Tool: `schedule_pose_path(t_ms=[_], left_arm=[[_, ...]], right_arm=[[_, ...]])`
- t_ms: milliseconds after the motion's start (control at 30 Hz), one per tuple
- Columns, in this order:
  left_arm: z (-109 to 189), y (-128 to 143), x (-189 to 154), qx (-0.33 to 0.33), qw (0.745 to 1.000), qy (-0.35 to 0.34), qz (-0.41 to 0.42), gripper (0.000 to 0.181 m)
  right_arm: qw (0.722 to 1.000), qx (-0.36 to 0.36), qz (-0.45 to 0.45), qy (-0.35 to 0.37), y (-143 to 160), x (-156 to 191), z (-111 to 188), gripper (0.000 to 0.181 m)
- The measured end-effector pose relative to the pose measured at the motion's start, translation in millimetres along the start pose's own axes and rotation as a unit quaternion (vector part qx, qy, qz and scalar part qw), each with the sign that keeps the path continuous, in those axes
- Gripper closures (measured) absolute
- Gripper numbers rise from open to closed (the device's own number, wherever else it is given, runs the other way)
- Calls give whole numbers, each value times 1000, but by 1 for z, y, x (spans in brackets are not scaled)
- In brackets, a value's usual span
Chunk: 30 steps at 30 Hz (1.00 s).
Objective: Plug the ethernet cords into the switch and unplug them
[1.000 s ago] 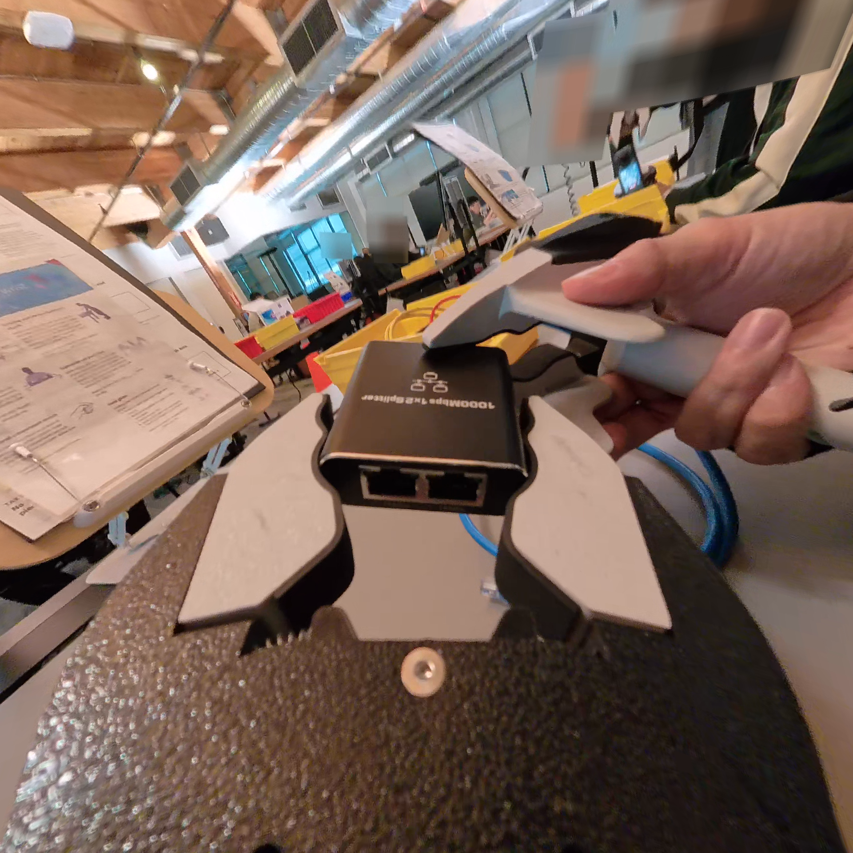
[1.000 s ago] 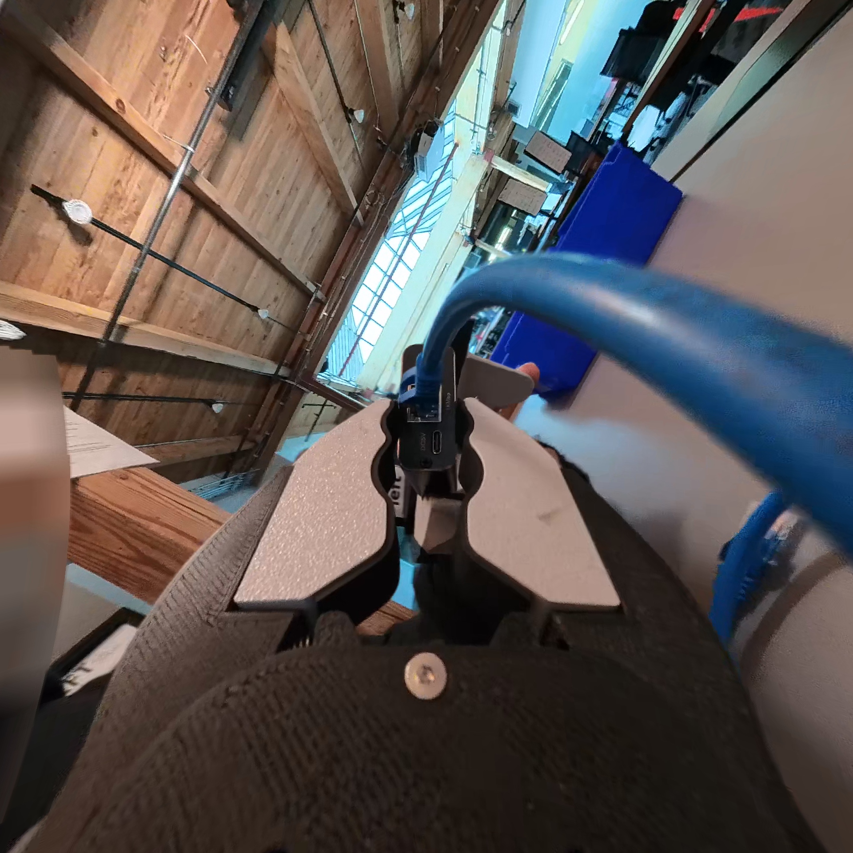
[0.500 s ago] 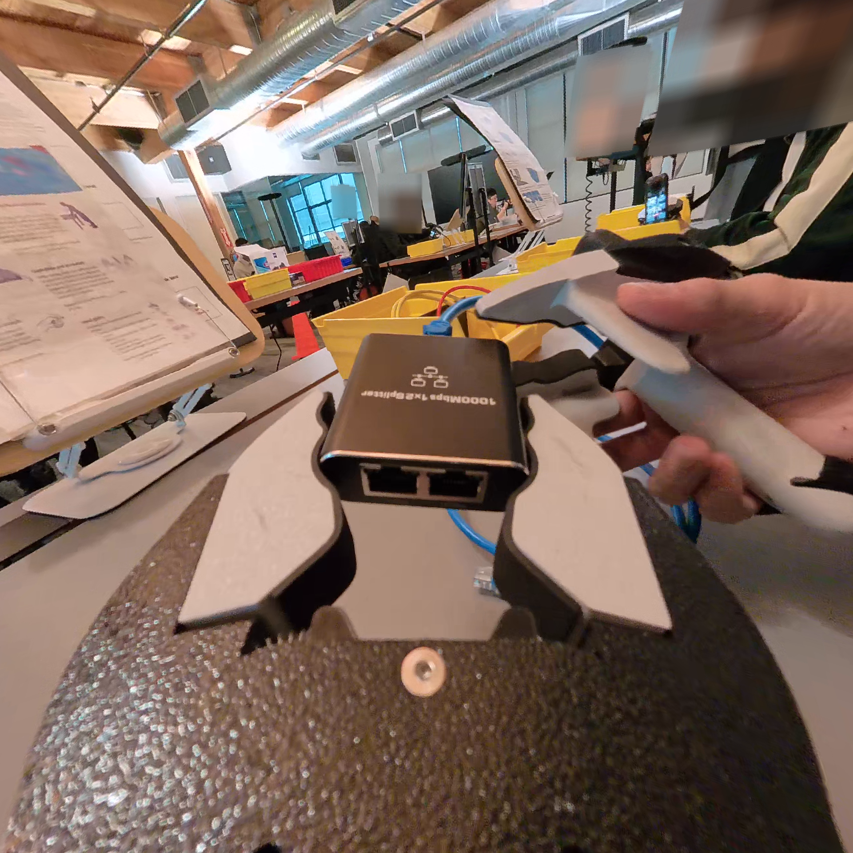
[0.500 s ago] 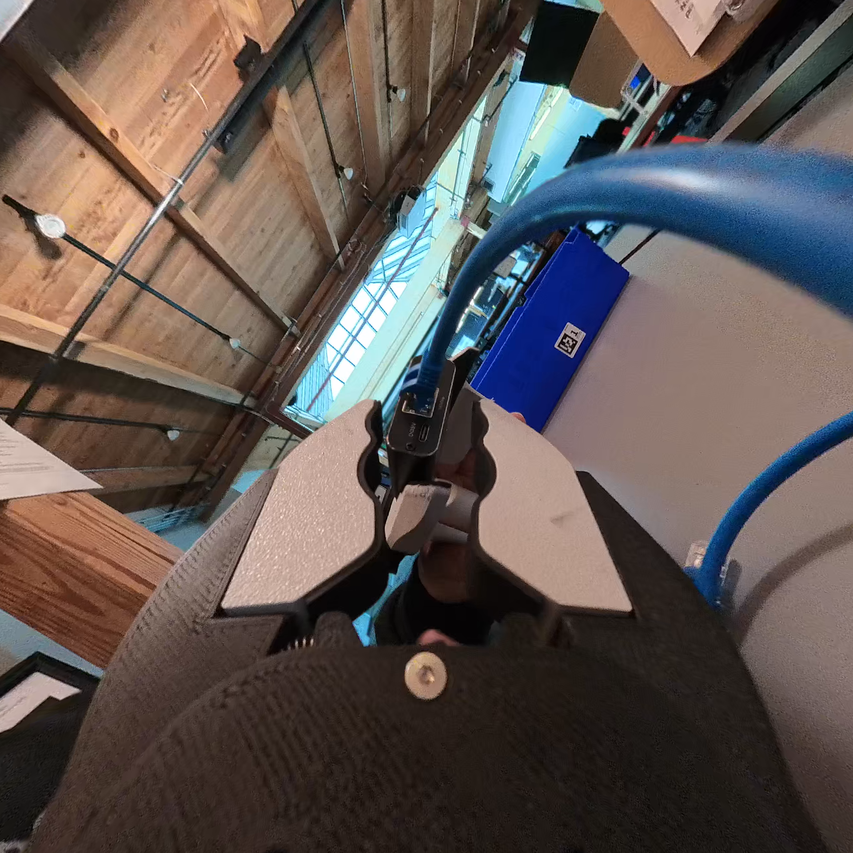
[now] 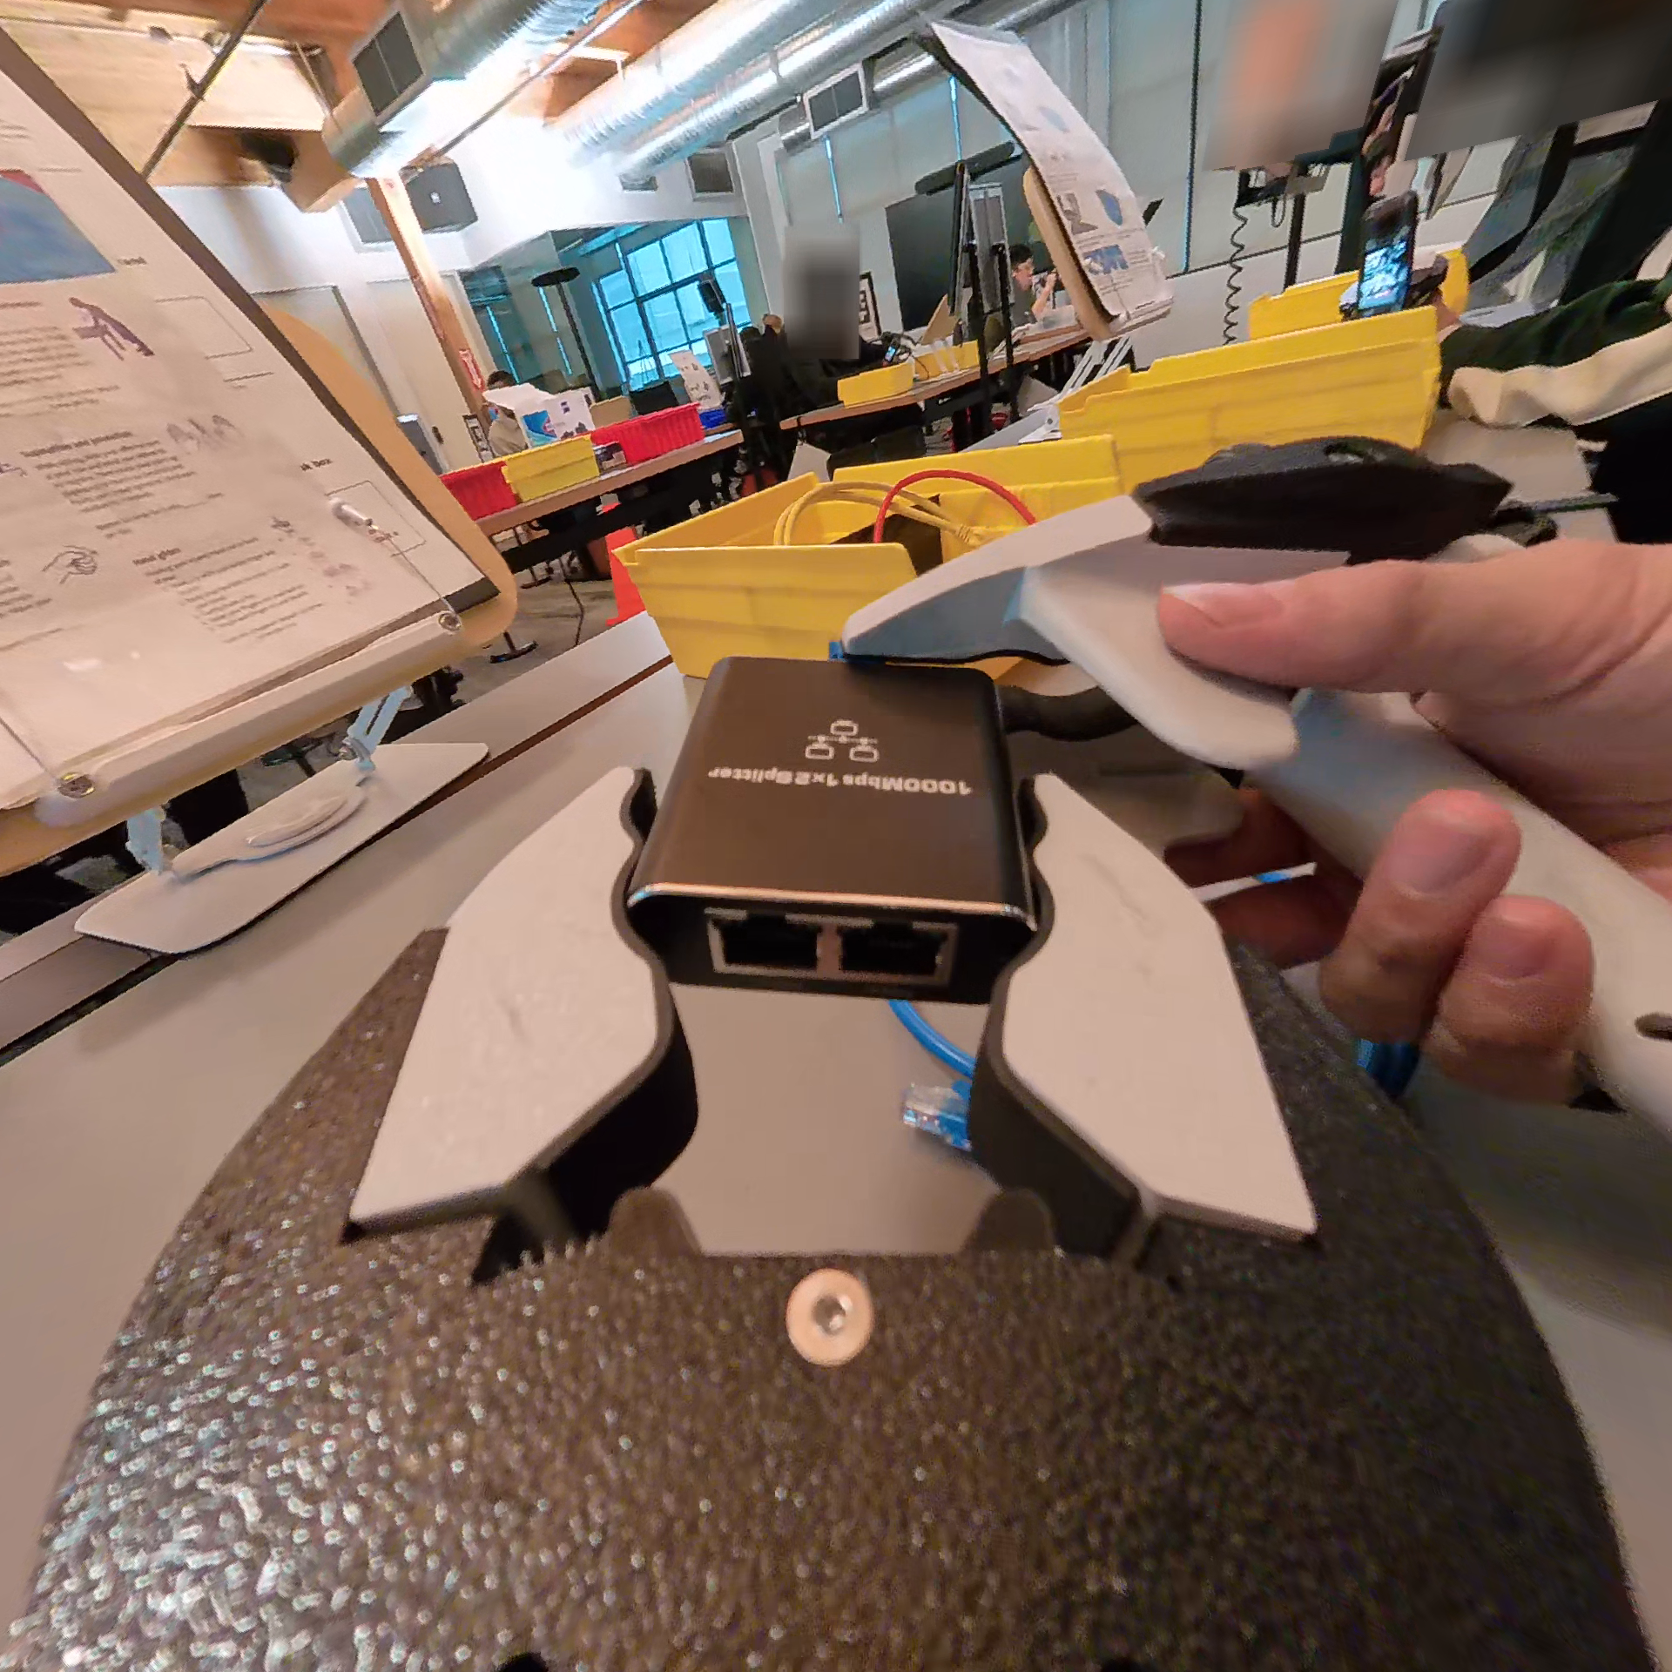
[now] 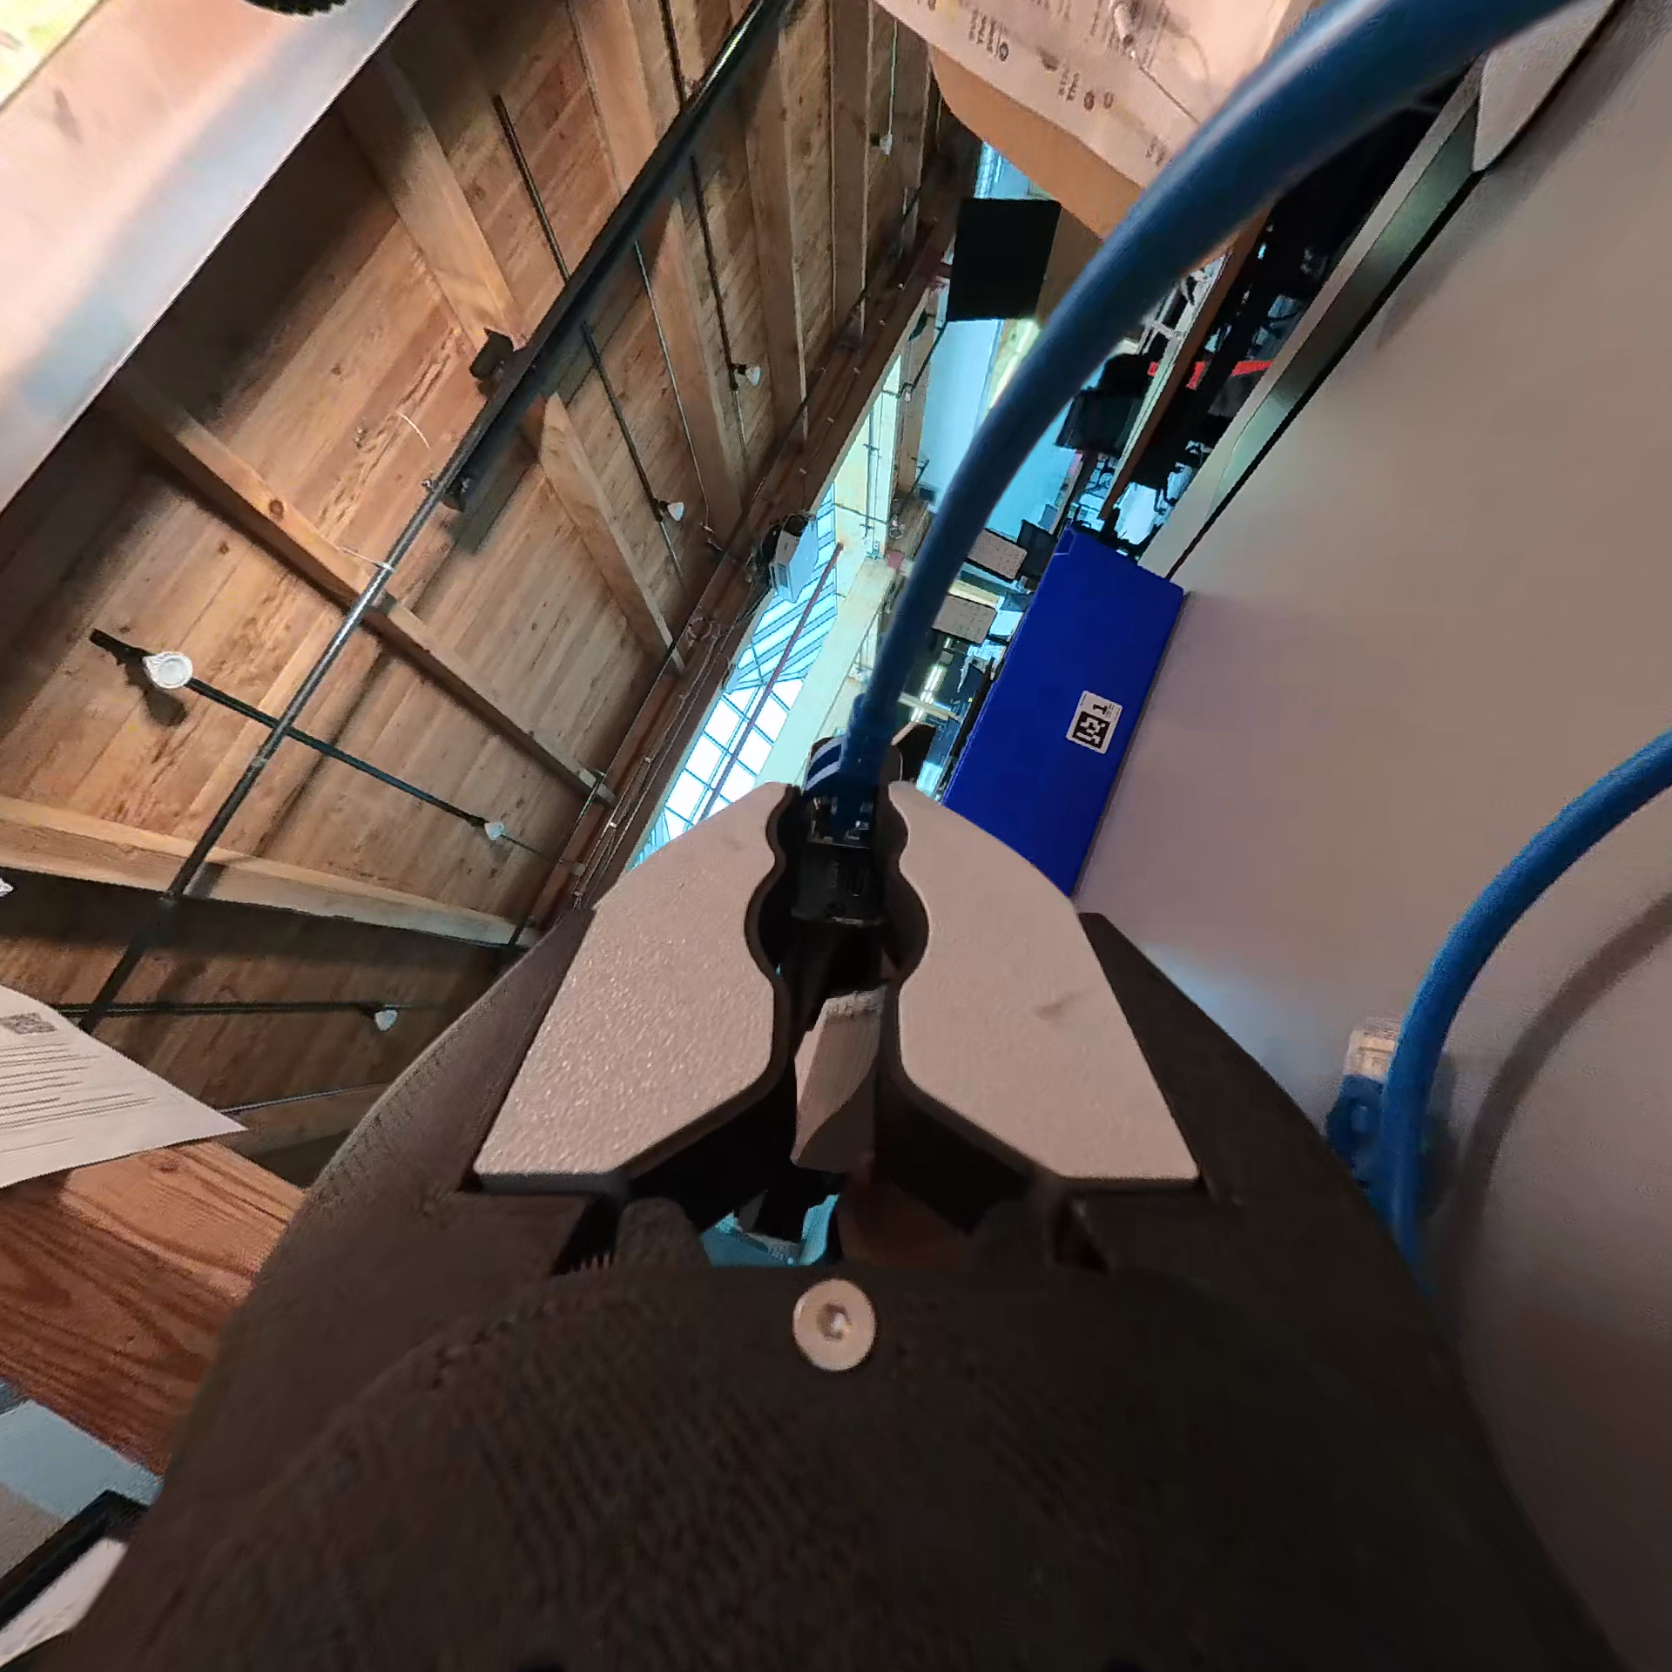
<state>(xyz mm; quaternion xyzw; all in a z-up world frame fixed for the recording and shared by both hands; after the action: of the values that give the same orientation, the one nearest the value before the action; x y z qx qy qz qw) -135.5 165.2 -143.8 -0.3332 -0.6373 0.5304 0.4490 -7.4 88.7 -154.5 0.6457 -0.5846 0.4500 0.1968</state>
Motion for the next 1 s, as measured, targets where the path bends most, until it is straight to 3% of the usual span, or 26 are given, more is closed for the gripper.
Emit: schedule_pose_path(t_ms=[400,1000], left_arm=[[1,3,-1,-47,998,-7,-29,107],[3,2,0,-96,992,-73,-44,107]], right_arm=[[991,88,83,-53,-9,-3,-1,167],[989,63,96,-93,-4,-6,-13,167]])
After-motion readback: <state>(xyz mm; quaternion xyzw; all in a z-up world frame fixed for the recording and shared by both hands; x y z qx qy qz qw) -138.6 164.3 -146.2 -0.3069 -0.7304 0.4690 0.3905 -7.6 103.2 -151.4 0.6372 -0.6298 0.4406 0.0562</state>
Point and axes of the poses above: each gripper's, where its closed fingertips meet, z back along the fingers, y out of its underside, x = y × z across the jaws, the point moved 10 cm from there along z, back along the fingers, and after that the axes turned 14 degrees about -y, right-handed, at the moved point
